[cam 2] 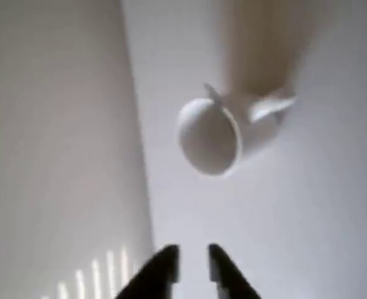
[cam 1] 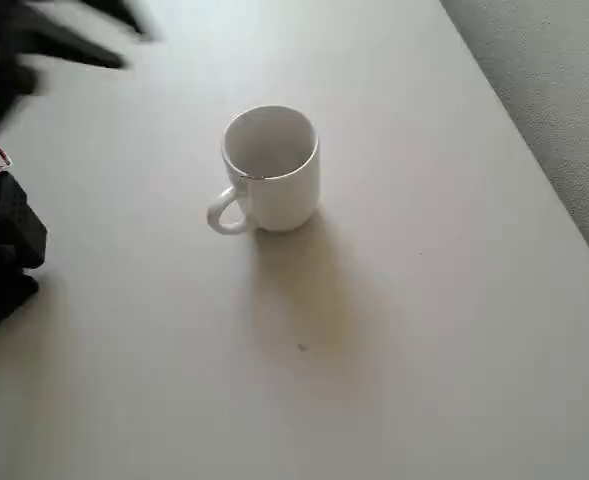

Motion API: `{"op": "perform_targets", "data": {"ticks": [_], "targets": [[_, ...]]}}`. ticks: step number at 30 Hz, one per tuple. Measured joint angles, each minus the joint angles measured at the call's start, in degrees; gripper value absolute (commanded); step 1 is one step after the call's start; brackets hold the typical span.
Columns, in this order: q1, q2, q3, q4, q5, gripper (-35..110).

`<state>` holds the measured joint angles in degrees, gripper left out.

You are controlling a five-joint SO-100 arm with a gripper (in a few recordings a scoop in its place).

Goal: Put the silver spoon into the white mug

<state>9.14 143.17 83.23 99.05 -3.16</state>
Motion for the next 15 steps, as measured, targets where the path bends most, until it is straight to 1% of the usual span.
{"op": "perform_targets", "data": {"ticks": [4, 7, 11, 15], "targets": [[2.81, 22.24, 26.54, -11.51, -2.55, -2], [3.43, 36.04, 49.39, -17.05, -4.04, -2], [3.96, 41.92, 71.10, -20.57, -4.22, -2], [5.01, 44.47, 81.65, -22.85, -4.22, -2]]}}
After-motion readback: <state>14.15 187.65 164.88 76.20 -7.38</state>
